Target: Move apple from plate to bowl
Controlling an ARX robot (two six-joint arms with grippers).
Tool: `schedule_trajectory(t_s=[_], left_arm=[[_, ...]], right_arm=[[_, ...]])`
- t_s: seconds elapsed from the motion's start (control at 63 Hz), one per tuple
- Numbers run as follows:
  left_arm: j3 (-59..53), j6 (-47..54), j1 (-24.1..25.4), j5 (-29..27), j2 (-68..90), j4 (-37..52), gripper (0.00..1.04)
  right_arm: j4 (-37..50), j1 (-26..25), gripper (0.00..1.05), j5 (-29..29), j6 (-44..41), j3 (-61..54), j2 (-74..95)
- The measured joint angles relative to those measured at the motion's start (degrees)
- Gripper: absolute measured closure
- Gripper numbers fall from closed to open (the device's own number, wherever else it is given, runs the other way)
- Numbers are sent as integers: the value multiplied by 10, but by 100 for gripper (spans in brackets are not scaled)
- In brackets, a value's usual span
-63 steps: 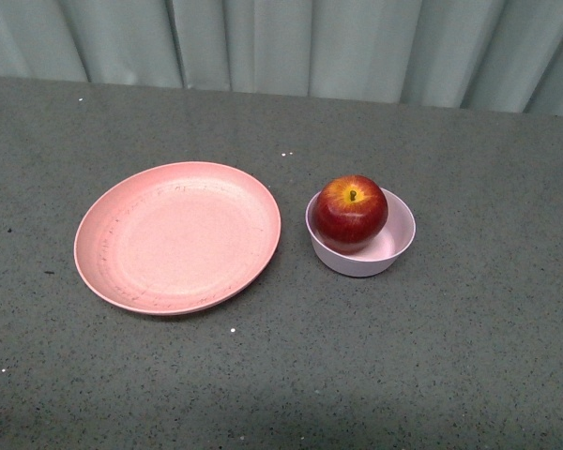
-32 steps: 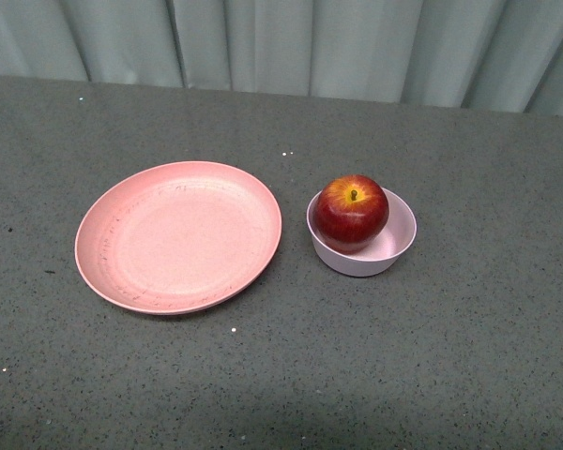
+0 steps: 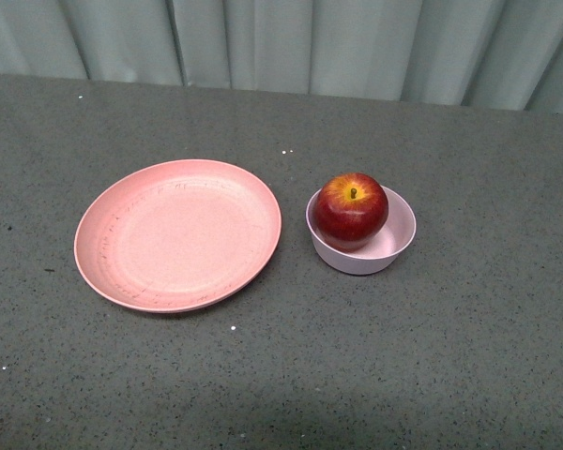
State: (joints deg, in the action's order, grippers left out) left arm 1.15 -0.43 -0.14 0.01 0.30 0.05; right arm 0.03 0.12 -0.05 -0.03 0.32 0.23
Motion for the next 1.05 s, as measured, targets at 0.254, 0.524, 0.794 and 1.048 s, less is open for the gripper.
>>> schedule_trajectory(t_s=[0.254, 0.524, 0.794, 1.048], left_arm=[[0, 0, 0, 0, 0, 0, 39], [0, 2, 0, 0, 0, 0, 7], [0, 2, 0, 0, 0, 0, 7], [0, 2, 0, 0, 0, 0, 7]], right_arm=[[0, 0, 9, 0, 0, 0, 0], [0, 0, 9, 0, 0, 0, 0], [0, 0, 9, 0, 0, 0, 0], [0, 0, 9, 0, 0, 0, 0]])
